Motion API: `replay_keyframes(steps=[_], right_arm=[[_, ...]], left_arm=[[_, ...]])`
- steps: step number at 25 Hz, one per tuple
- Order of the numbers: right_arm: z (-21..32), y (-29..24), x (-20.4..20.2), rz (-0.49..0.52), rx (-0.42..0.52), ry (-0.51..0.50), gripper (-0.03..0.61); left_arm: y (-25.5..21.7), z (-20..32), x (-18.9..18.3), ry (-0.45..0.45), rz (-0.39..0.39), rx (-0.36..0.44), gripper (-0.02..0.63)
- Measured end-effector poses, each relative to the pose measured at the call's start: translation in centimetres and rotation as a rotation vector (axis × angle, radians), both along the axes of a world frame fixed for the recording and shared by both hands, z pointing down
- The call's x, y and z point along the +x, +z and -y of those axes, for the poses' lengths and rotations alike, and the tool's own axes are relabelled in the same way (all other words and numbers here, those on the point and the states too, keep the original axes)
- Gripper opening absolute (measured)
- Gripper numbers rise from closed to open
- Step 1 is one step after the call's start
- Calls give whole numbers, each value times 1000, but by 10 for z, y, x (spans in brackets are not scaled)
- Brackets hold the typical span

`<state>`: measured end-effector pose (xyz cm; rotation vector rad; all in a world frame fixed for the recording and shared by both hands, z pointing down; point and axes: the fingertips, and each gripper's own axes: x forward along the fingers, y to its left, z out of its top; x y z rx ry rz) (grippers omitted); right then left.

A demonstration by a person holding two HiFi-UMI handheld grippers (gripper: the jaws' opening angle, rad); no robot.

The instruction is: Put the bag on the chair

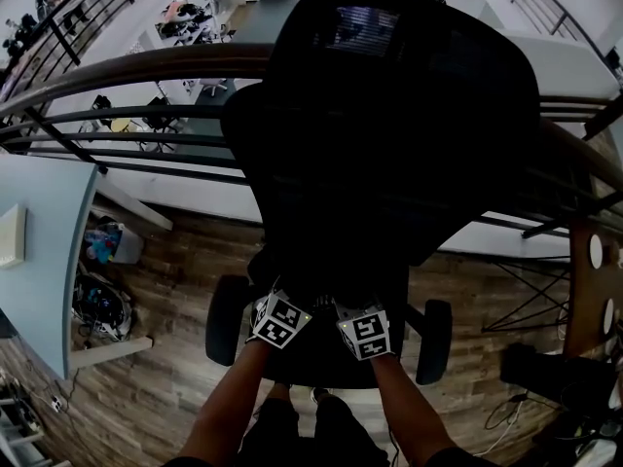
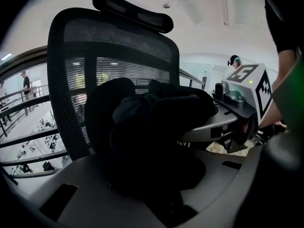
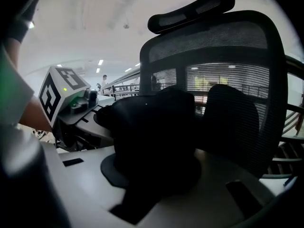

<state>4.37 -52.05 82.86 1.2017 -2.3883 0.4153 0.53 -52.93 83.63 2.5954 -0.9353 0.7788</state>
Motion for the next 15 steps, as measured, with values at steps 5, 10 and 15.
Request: replay_keyframes(steps=[5,10,15], right_arm=[[-11,4,10,-1,-35,48,202],[-32,-5,20,-1,-38,77,253],[-49,-36,9,-39,-49,90,270]], left_arm=[[-2,-11,-14,-6,20,-31,195],[-12,-34,-22,-14,41,-26,250],[-50,-48,-61,-10,55,-11,272]])
